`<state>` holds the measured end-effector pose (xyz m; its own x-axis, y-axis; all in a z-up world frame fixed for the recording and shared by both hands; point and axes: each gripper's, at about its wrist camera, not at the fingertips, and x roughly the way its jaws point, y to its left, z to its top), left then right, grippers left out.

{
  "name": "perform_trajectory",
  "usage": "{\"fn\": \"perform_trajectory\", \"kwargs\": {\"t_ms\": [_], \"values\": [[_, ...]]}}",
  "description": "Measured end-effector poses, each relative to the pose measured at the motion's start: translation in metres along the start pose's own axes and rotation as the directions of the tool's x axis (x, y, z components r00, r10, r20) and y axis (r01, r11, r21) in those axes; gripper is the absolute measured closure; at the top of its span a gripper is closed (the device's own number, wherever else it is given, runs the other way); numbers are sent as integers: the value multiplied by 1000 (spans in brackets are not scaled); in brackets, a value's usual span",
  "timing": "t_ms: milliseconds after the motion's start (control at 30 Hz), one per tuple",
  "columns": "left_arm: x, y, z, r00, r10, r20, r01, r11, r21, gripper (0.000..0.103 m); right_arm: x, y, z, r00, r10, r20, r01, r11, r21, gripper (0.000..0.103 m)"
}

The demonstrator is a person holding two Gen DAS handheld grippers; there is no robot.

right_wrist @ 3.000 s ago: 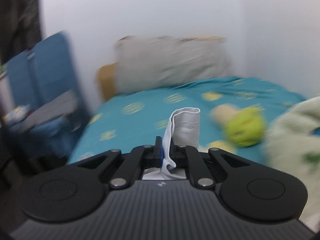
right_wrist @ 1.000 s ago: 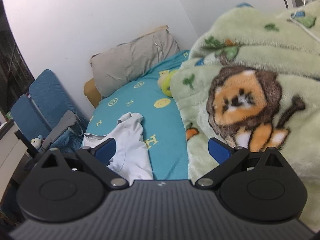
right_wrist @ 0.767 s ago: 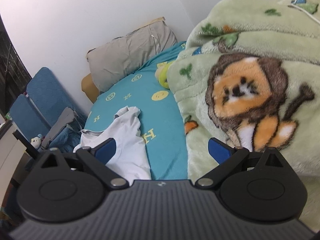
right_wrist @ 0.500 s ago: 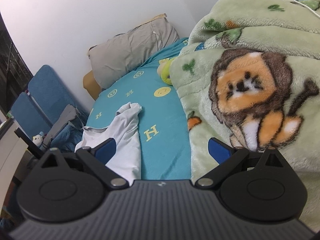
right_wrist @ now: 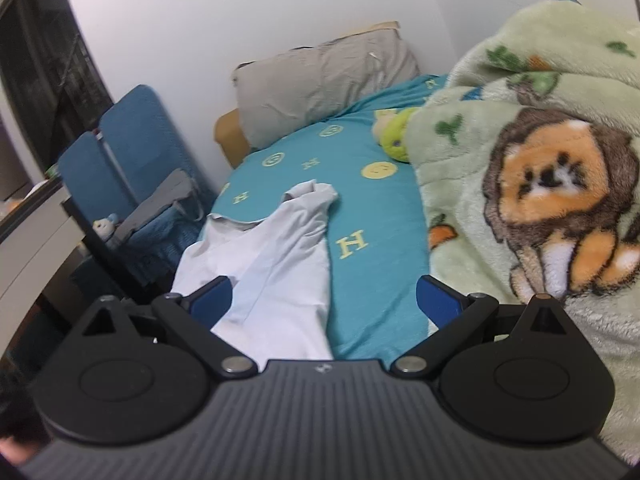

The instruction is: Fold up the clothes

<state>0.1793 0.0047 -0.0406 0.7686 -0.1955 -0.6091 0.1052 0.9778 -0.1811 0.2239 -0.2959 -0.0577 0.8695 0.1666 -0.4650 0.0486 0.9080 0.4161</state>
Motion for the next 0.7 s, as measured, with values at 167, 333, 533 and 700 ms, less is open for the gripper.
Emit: {"fn": "perform_trajectory", "kwargs": {"t_ms": [167, 333, 533, 700], "values": [[-48, -7, -45, 991, -132, 2, 132, 991, -30, 34, -36, 15, 1, 999, 42, 12, -42, 998, -45, 3], [-60, -25, -72, 950, -309, -36, 306, 950, -66, 36, -92, 10, 1, 997, 30, 70, -27, 999, -43, 3], [-39, -58, -99, 868, -472, -151, 463, 881, -95, 51, -144, -13, -3, 991, -7, 136, 2, 999, 39, 3], [-4, -78, -122, 795, -540, -275, 515, 841, -162, 80, -136, -35, -7, 994, -21, 112, 8, 993, 114, 3]]}}
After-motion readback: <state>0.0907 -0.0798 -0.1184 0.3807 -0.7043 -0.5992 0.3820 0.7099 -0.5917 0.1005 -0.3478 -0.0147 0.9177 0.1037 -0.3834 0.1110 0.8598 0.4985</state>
